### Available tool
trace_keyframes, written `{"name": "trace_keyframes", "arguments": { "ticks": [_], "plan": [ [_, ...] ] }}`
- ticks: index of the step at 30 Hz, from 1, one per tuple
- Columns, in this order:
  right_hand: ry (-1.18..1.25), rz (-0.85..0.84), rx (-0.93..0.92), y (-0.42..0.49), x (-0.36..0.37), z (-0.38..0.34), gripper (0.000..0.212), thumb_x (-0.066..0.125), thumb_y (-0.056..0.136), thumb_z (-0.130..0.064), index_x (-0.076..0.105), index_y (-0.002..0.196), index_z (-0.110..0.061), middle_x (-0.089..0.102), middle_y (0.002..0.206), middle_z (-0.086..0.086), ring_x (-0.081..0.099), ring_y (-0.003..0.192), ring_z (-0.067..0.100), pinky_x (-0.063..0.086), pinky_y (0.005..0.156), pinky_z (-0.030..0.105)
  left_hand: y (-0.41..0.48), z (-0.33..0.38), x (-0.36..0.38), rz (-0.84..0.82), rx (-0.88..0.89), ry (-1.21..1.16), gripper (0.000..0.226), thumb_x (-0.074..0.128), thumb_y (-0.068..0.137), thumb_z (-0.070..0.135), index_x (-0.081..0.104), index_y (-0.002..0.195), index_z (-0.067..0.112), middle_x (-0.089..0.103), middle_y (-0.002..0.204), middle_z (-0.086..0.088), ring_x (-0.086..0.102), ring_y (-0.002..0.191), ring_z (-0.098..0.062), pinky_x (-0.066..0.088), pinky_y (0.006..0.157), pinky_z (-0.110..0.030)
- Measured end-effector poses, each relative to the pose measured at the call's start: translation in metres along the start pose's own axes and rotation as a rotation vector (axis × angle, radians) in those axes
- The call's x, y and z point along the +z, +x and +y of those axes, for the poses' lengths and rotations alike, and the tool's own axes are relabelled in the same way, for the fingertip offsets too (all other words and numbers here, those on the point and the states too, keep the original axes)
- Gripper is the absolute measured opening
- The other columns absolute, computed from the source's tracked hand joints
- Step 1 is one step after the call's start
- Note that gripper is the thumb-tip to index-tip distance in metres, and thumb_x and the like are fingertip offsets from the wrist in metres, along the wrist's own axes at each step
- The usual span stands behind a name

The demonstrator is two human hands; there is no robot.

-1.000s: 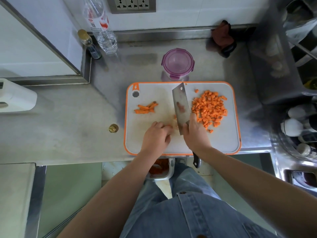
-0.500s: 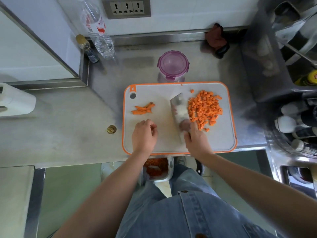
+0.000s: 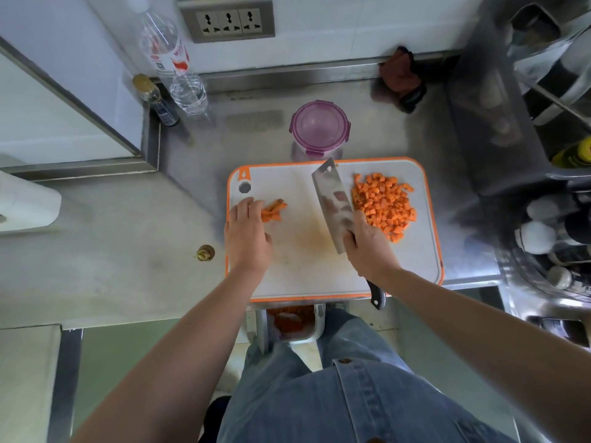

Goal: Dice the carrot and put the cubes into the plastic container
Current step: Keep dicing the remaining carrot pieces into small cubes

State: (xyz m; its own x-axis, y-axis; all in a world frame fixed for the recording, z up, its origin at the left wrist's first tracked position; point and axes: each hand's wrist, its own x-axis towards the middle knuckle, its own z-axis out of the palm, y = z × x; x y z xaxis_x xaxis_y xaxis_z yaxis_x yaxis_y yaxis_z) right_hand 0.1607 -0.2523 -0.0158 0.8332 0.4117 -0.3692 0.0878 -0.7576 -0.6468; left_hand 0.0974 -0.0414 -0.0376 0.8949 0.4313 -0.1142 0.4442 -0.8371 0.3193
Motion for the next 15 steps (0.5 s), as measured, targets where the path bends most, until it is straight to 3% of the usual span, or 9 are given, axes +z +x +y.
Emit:
{"name": "trace_keyframes", "arguments": {
  "ticks": [2,4,7,10,15],
  "plan": [
    [-0.018,-0.009,-0.006,0.004,0.003,-0.004,0.018,0.034,0.099,-0.012,0.036,0.116,-0.008,0.050,0.058,0.008,0.049,0.045,0.021,0.049,0.042,0.046,0.009,-0.006,-0.001,-0.071,0.044,0.001,0.065,0.060,0.076,-0.005,0.046,0.137,0.015,0.039,0.145,-0.006,0.036,0.134,-0.029,0.036,0.106,-0.039],
    [-0.042,-0.014,-0.013,0.008,0.004,-0.003,0.013,0.034,0.099,-0.012,0.037,0.111,-0.009,0.049,0.057,0.007,0.048,0.045,0.020,0.048,0.041,0.044,0.015,-0.009,0.001,-0.086,0.106,-0.003,0.059,0.059,0.076,-0.007,0.053,0.131,0.014,0.047,0.134,-0.007,0.043,0.124,-0.030,0.039,0.103,-0.037],
    [-0.056,-0.014,-0.016,0.011,0.005,0.000,0.003,0.035,0.098,-0.011,0.036,0.100,-0.010,0.045,0.055,0.005,0.044,0.042,0.017,0.040,0.039,0.037,0.023,-0.011,0.000,-0.096,0.124,0.077,0.034,0.059,0.082,-0.002,0.061,0.114,0.008,0.053,0.111,-0.011,0.048,0.106,-0.031,0.042,0.091,-0.037],
    [-0.054,-0.012,-0.007,0.013,0.006,0.001,0.002,0.035,0.099,-0.011,0.036,0.100,-0.010,0.048,0.055,0.007,0.046,0.042,0.018,0.044,0.038,0.039,0.024,-0.014,-0.003,-0.111,0.164,0.132,0.016,0.060,0.086,0.004,0.060,0.103,0.004,0.054,0.103,-0.014,0.051,0.101,-0.031,0.042,0.086,-0.037],
    [-0.029,-0.024,0.009,0.014,0.005,-0.001,0.010,0.035,0.099,-0.012,0.036,0.109,-0.009,0.050,0.057,0.007,0.048,0.043,0.019,0.047,0.041,0.044,0.017,-0.019,0.005,-0.087,0.203,0.227,0.018,0.076,0.075,0.003,0.060,0.084,0.003,0.055,0.081,-0.014,0.057,0.073,-0.028,0.050,0.062,-0.035]
  ]
}}
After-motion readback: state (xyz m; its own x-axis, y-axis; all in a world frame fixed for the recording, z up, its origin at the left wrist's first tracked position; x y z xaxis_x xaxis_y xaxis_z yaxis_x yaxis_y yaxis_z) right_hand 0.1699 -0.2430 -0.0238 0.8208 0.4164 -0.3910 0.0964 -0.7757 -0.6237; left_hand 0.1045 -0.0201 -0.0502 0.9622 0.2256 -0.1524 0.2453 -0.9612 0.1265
